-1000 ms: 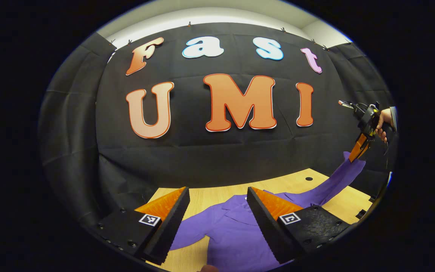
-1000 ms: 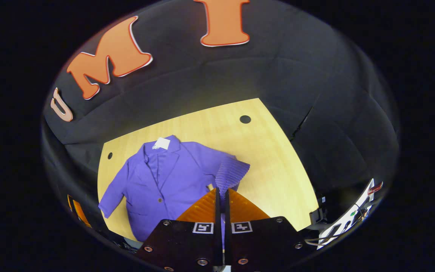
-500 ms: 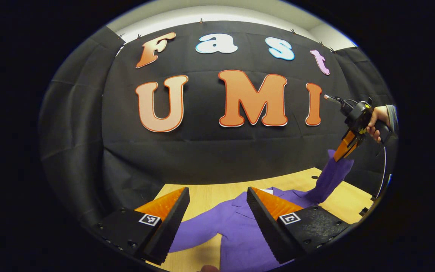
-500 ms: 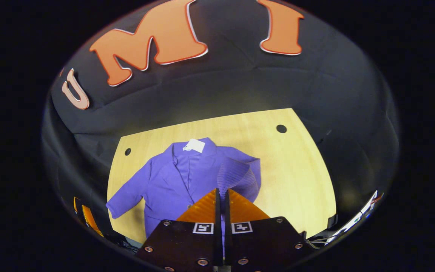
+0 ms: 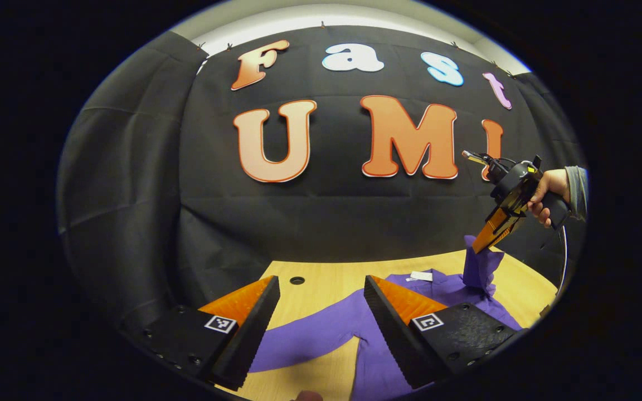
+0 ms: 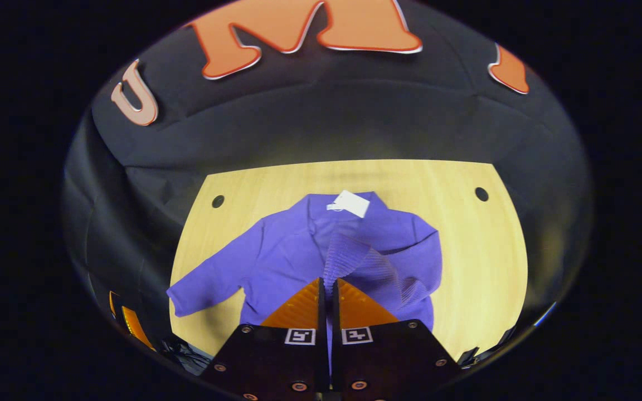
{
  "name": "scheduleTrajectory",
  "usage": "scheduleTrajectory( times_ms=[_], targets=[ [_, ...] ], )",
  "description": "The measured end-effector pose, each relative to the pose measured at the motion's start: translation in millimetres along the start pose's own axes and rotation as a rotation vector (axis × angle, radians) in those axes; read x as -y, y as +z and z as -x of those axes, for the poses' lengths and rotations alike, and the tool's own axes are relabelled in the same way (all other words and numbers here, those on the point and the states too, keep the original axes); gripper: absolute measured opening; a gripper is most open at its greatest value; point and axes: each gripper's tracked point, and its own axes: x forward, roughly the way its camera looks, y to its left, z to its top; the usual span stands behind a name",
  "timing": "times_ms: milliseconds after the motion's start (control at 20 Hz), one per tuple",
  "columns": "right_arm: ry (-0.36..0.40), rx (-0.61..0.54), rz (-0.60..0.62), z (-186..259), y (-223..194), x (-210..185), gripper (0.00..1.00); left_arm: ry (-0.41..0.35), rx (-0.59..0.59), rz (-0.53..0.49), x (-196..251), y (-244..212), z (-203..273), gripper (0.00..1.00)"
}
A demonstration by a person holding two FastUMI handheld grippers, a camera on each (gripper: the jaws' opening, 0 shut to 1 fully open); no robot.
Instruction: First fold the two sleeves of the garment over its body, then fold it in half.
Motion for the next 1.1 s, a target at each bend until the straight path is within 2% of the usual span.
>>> scheduleTrajectory(
  times_ms=[250,350,400,500,550,600,650,700,750,800,850,900,1100],
  targets=[
    [0.068,0.018,0.000,-23,1,-47,0.02,0.056,-0.036,0.011,-26,-15,1,0.98],
    [0.103,0.029,-0.005,-24,0,-61,0.08,0.071,-0.048,0.009,-32,-19,2,0.99],
    [0.127,0.043,-0.003,-25,3,-68,0.01,0.078,-0.054,0.005,-36,-21,4,0.98],
    [0.163,0.070,-0.001,-15,7,-74,0.23,0.094,-0.067,0.001,-41,-25,1,0.98],
    [0.167,0.095,0.001,-8,10,-72,0.53,0.098,-0.073,0.006,-43,-26,0,0.98],
    [0.167,0.128,0.012,-1,17,-69,0.47,0.106,-0.077,0.012,-49,-28,-1,0.98],
    [0.153,0.169,0.022,10,22,-61,0.55,0.115,-0.084,0.015,-54,-30,-2,0.99],
    [0.135,0.212,0.038,21,28,-52,0.57,0.126,-0.092,0.012,-60,-32,-4,0.98],
    [0.110,0.256,0.049,34,32,-40,0.64,0.134,-0.102,0.010,-64,-33,-6,0.98],
    [0.094,0.301,0.060,49,37,-30,0.68,0.138,-0.118,0.009,-67,-34,-9,0.98],
    [0.075,0.341,0.068,67,40,-22,0.66,0.138,-0.135,0.016,-73,-38,-12,0.98],
    [0.068,0.380,0.078,85,43,-16,0.80,0.136,-0.161,0.026,-75,-44,-16,0.98],
    [-0.011,0.532,0.078,146,45,27,0.91,0.124,-0.297,0.062,-90,-76,-34,0.98]
  ],
)
